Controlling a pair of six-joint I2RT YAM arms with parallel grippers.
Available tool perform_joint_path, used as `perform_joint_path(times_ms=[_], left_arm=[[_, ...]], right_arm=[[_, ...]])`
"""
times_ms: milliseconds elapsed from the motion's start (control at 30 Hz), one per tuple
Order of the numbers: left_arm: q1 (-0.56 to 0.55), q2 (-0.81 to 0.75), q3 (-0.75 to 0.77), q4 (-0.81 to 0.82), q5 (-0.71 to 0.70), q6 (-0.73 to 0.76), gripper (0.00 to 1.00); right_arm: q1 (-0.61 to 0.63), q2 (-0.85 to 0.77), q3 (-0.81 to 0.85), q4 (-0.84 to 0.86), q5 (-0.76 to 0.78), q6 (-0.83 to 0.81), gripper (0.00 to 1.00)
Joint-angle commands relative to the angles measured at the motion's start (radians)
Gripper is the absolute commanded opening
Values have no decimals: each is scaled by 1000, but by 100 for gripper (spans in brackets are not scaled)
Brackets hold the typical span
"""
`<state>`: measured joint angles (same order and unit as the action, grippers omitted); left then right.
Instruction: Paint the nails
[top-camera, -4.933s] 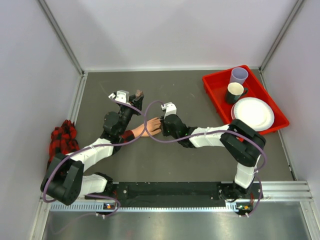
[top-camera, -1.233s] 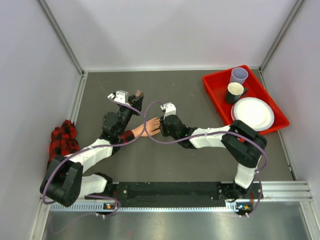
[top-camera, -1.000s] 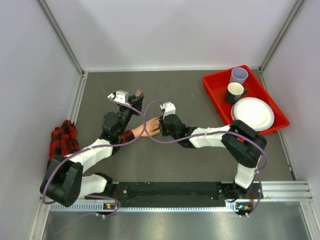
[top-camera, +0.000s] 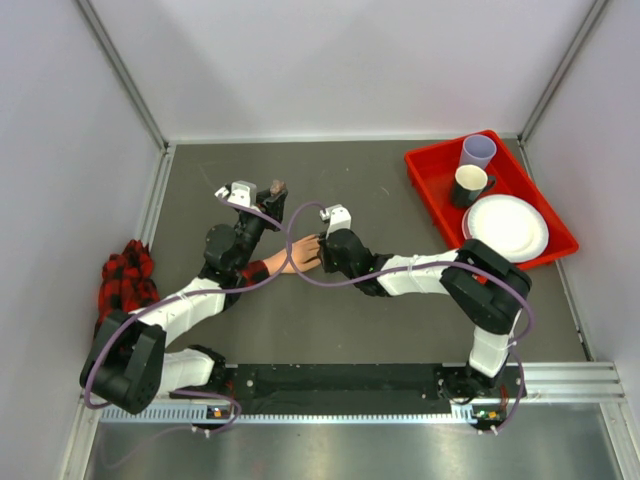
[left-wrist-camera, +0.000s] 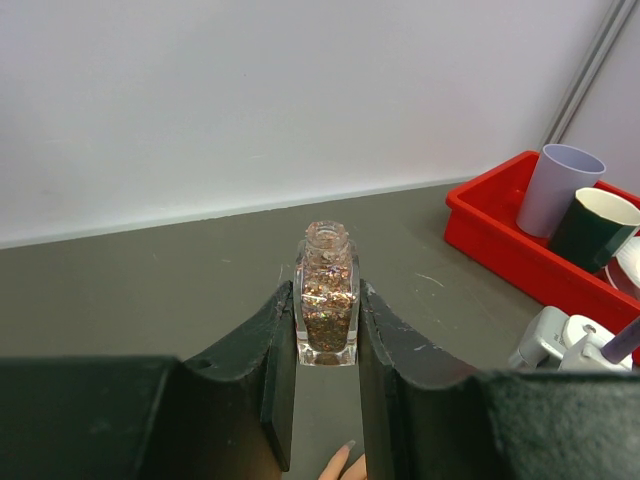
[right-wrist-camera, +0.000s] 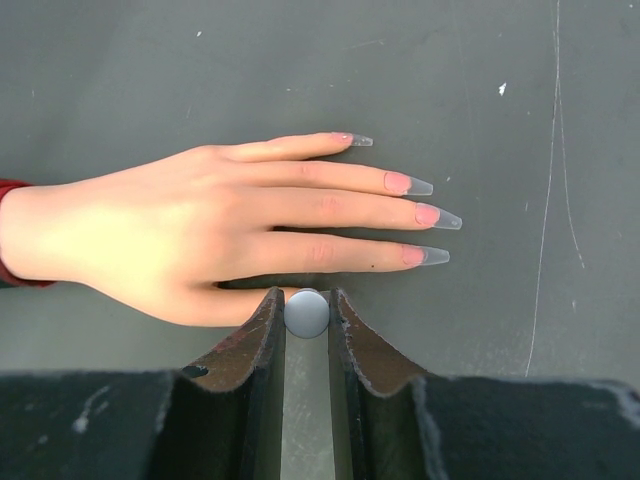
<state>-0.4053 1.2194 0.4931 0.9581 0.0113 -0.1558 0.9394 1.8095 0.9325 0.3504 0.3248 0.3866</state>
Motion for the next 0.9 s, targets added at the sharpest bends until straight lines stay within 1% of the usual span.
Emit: perform_joint_path(times_ms=[0,867], left_arm=[[6,-29,-2,47,15,-8,0],[6,-35,-4,45,15,-8,0]], right_arm=[[-8,2,38,24,17,6,0],[-21,16,45,21,17,11,0]])
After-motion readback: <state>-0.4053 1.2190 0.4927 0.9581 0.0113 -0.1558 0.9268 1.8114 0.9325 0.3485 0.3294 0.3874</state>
